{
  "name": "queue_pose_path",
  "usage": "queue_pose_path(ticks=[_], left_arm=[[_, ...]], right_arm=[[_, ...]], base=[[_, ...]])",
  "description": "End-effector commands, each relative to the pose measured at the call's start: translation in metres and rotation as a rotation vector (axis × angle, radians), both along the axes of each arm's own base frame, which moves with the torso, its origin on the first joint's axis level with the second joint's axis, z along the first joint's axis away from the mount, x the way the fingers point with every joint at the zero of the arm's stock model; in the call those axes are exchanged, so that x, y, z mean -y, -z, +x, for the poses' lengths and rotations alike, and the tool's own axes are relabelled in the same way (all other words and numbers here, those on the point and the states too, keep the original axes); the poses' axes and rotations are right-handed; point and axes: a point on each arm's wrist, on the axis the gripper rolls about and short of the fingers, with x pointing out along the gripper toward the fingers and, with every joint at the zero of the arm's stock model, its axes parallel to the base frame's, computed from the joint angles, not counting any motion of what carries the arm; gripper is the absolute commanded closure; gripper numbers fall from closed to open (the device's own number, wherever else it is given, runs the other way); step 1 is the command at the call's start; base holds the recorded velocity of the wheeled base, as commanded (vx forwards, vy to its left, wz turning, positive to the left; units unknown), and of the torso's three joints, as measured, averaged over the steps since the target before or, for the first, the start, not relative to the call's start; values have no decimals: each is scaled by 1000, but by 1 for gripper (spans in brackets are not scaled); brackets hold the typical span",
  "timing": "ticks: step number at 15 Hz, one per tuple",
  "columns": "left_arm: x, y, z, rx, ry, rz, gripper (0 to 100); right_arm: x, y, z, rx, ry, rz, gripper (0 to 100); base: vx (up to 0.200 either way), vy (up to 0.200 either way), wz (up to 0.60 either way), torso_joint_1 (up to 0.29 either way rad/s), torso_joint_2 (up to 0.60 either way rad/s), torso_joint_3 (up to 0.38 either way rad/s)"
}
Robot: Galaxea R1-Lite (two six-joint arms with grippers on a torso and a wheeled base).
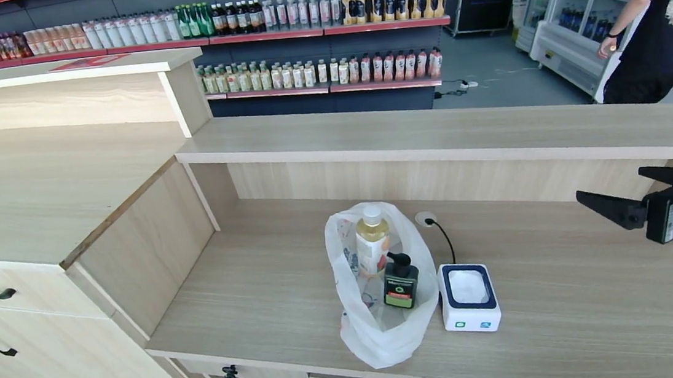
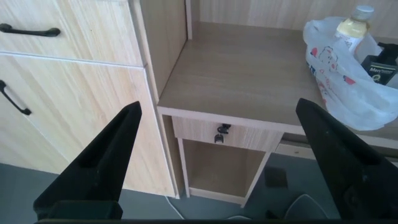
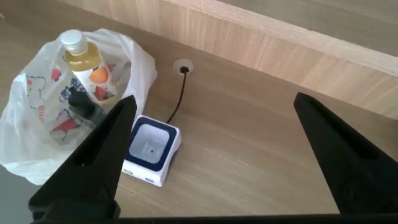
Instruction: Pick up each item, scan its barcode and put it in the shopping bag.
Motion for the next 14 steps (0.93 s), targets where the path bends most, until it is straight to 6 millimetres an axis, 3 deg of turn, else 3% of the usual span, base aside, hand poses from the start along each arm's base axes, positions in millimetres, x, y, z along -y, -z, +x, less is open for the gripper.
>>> queue_pose_path(ticks=[1, 3, 5, 8, 14], left_arm=[[0, 0, 0, 0, 0, 0, 0], [0, 0, 0, 0, 0, 0, 0], [0, 0, 0, 0, 0, 0, 0], [0, 0, 0, 0, 0, 0, 0], [0, 0, 0, 0, 0, 0, 0]], right_arm=[[2, 20, -46, 66, 93, -70, 0], [3, 28, -60, 80, 165, -106, 0], [4, 23, -60, 97, 171, -90, 0], [4, 19, -72, 138, 186, -39, 0], [4, 68, -140, 122, 250, 91, 0]], base=[[0, 0, 0, 0, 0, 0], [0, 0, 0, 0, 0, 0], [0, 0, -600, 0, 2, 5], [0, 0, 0, 0, 0, 0], [0, 0, 0, 0, 0, 0]])
